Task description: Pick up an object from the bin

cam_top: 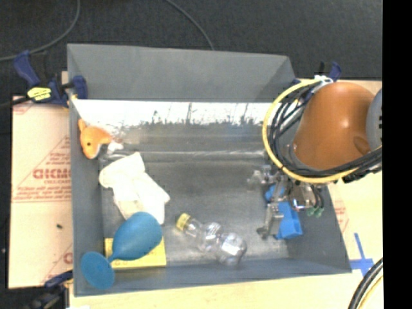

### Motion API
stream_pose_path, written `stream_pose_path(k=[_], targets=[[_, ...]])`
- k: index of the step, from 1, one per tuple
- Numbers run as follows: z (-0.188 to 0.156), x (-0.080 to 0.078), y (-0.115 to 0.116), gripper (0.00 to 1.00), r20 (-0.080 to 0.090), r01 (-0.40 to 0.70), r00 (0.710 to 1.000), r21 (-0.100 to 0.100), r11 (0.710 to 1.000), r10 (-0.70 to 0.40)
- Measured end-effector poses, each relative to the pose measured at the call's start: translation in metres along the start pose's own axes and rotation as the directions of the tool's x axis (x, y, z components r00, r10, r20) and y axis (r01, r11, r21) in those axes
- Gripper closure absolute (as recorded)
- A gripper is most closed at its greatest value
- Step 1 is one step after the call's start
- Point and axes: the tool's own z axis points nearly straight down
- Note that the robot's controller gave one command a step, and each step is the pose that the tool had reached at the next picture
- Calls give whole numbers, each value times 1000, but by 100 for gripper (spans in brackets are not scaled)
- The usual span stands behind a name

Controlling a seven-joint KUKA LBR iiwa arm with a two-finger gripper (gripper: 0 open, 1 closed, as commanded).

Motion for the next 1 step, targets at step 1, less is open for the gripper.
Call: stream_pose_path(k=[1], targets=[[33,7,59,0,-1,125,992,-1,992,-125]])
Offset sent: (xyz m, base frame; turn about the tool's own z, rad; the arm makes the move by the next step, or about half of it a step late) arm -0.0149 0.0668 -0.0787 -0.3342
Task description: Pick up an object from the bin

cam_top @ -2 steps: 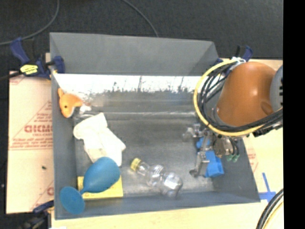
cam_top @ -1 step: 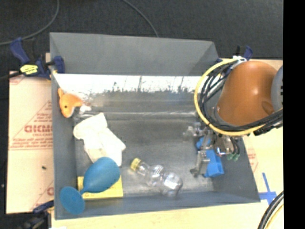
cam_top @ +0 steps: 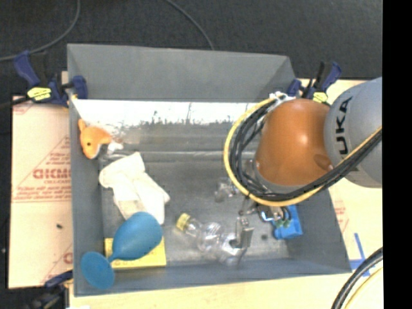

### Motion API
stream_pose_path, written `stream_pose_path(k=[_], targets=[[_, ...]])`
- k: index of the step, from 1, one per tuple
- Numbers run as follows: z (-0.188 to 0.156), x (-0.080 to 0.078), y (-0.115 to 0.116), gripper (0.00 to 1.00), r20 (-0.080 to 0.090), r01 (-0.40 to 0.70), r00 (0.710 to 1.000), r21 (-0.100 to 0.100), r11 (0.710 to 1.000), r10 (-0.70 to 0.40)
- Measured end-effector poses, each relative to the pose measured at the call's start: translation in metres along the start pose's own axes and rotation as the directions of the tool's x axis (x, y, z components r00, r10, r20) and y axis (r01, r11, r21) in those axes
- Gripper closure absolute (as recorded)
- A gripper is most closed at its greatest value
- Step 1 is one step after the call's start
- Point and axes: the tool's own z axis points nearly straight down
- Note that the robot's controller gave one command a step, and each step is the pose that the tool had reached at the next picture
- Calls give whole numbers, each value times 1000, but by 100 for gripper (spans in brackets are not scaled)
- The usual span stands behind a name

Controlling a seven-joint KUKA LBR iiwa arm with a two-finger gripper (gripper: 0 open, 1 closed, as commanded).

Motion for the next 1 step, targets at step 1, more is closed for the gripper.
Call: stream_pose_path(k=[1], targets=[[48,8,8,0,-2,207,978,0,978,-207]])
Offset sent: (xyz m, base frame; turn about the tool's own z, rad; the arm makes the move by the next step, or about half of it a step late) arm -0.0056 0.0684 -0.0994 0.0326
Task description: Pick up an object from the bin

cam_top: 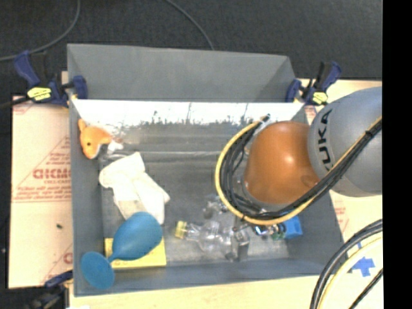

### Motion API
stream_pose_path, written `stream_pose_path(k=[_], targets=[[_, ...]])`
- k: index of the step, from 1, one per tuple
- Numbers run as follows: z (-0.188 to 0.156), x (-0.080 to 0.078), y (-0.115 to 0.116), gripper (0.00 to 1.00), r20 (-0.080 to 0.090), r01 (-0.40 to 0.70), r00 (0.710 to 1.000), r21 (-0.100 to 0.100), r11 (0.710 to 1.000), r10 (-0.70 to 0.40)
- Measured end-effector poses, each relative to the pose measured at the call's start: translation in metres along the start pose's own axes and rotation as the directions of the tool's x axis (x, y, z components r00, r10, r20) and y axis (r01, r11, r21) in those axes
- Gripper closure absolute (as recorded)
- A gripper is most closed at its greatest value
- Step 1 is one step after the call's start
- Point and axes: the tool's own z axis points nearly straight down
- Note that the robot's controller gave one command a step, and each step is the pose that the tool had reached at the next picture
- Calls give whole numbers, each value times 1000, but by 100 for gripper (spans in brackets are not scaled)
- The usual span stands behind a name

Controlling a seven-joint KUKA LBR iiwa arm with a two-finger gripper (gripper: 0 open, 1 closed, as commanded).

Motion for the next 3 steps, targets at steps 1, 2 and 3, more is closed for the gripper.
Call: stream_pose_path(k=[1,2,3], targets=[[42,-20,46,0,4,-204,979,-1,979,204],[63,-18,45,100,2,-63,998,0,998,63],[63,-18,45,100,2,-62,998,1,998,62]])
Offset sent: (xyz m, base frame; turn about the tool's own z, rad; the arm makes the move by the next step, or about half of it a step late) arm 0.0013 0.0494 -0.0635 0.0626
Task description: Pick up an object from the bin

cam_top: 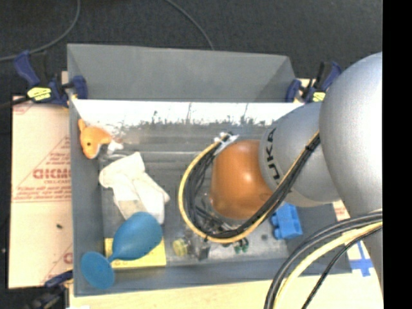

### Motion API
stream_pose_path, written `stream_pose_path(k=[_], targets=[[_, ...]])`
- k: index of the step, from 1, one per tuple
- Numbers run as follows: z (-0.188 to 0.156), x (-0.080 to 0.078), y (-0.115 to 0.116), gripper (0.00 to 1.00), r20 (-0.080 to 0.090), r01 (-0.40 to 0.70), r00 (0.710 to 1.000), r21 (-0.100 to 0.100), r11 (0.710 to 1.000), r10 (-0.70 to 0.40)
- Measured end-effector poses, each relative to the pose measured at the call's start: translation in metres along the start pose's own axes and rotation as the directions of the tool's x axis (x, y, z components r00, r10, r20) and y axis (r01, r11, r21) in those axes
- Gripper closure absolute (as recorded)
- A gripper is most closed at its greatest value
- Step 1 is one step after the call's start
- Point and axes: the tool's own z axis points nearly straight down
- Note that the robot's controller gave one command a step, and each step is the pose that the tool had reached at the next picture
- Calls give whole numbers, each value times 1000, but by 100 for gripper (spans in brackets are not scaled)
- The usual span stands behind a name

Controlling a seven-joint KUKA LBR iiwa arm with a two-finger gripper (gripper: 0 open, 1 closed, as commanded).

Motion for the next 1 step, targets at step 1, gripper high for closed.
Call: stream_pose_path(k=[1], targets=[[-79,-2,-12,100,-4,38,999,-1,999,-38]])
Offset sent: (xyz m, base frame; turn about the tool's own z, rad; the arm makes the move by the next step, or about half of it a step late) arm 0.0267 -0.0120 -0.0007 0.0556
